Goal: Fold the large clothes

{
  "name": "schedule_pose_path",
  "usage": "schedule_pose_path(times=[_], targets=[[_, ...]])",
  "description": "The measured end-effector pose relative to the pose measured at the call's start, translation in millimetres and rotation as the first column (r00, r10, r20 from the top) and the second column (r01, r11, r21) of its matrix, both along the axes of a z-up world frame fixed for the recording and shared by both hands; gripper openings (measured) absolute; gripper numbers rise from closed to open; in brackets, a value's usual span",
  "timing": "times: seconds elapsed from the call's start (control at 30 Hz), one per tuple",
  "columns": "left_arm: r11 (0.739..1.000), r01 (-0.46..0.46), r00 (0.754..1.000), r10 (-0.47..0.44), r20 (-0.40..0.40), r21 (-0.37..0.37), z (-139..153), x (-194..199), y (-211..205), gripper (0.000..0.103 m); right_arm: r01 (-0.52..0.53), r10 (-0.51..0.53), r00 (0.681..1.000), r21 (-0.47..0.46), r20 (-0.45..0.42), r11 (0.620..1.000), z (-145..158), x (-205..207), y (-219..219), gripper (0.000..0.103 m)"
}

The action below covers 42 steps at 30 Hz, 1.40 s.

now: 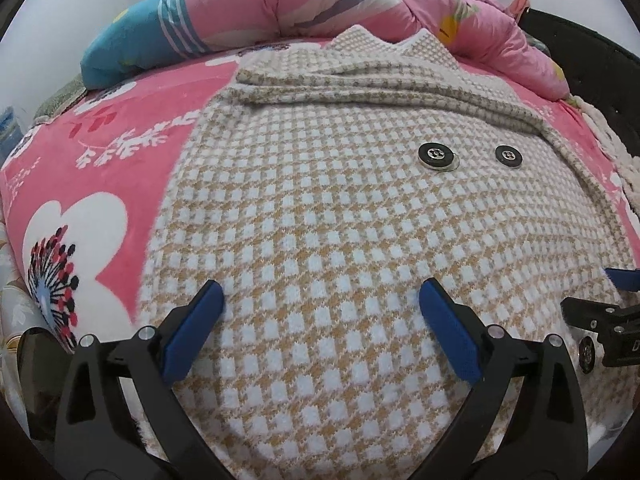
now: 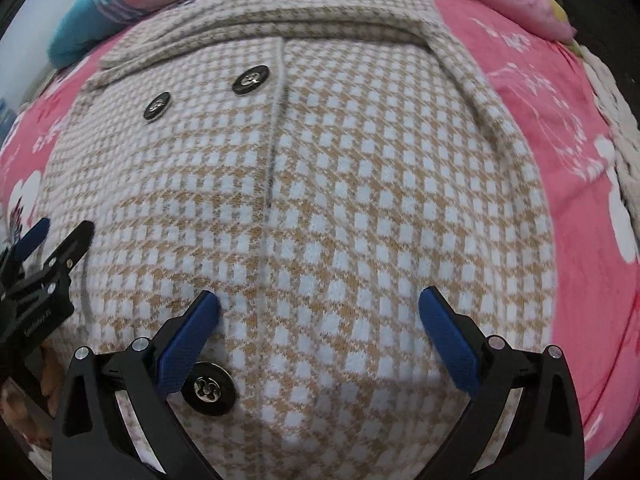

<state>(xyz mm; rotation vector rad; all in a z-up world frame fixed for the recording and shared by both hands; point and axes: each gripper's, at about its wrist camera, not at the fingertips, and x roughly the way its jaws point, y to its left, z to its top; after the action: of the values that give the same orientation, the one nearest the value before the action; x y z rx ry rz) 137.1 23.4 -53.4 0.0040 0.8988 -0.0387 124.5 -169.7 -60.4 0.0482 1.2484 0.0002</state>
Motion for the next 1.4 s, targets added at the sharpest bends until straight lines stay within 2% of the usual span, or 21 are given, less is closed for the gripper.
schedule_pose_path(times=[0.33, 0.5, 1.13, 1.4], targets=[[1.0, -0.006, 1.0, 0.006, 0.028, 0.01, -2, -6, -3, 0.095, 0.042, -0.042, 0.998, -0.003, -0.046, 0.999, -4, 15, 9, 0.097], [1.0, 0.0, 1.0, 0.0, 0.026, 0.005, -2, -6, -4, 0.095, 0.043, -0.043, 0.997, 0.006, -0.063, 0.999, -4, 25, -2, 0.097], [1.0, 0.015, 1.0, -0.015, 0.019, 0.01, -2, -4, -3, 0.095, 0.06, -0.058, 0.998, 0.036, -0.037, 0.998, -11, 18, -14, 0.097], [1.0, 0.005, 1.0, -0.004, -0.023, 0.023, -3, 3, -7, 0.095, 0.052, -0.052, 0.999, 0.032, -0.015, 0.998, -7, 2, -14, 0.097]])
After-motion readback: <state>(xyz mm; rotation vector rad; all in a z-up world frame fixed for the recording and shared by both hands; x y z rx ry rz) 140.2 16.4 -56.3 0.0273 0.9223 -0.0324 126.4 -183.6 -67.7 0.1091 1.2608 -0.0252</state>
